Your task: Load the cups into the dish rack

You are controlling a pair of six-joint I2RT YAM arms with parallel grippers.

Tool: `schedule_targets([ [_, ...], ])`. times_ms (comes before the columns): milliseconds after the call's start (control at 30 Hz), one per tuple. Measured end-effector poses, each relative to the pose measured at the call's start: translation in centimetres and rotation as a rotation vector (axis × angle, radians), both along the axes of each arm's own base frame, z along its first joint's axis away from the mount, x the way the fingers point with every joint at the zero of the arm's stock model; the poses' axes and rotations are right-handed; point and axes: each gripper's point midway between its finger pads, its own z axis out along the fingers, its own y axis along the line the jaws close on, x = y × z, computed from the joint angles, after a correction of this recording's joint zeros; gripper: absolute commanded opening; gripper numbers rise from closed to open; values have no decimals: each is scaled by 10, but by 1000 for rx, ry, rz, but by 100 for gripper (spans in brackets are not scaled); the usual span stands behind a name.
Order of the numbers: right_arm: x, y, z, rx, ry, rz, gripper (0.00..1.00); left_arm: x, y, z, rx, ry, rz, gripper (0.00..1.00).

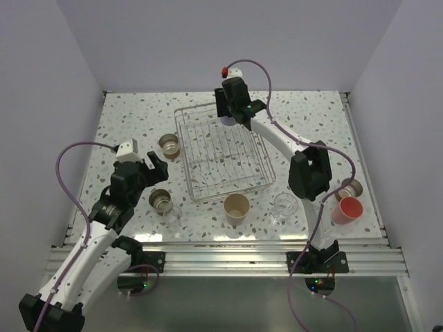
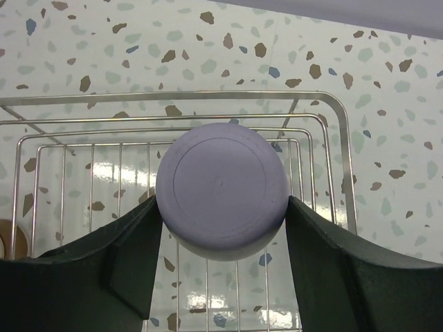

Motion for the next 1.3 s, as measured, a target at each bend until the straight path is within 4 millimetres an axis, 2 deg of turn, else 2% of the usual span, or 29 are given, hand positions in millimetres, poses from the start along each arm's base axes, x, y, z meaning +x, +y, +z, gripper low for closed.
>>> schedule_targets([
  [167, 6, -3, -14, 3, 15, -16, 0, -6, -1, -1, -28, -12, -8, 89],
  [300, 20, -14, -36, 31, 41, -52, 0, -9, -6, 3, -53, -25, -30, 89],
  [467, 40, -35, -68, 62, 78, -93, 0, -9, -7, -5, -56, -3, -31, 89],
  [800, 50, -29, -69, 100, 35, -79, 0, -6, -6, -27, -46, 60, -10, 89],
  [967, 50, -25, -76, 106, 22, -72, 53, -2, -8, -39, -32, 99, -8, 89],
  [1133, 53, -24, -76, 117, -9, -70, 74, 0, -8, -51, -14, 143, -4, 89],
  [1233, 53, -25, -78, 116, -10, -69, 87, 3, -8, -50, -12, 145, -1, 89],
  [1267, 51, -26, -82, 110, 2, -72, 98, 5, -9, -47, -13, 140, 0, 90],
  [1300, 48, -27, -86, 105, 15, -74, 98, 7, -9, -44, -14, 133, 2, 90],
])
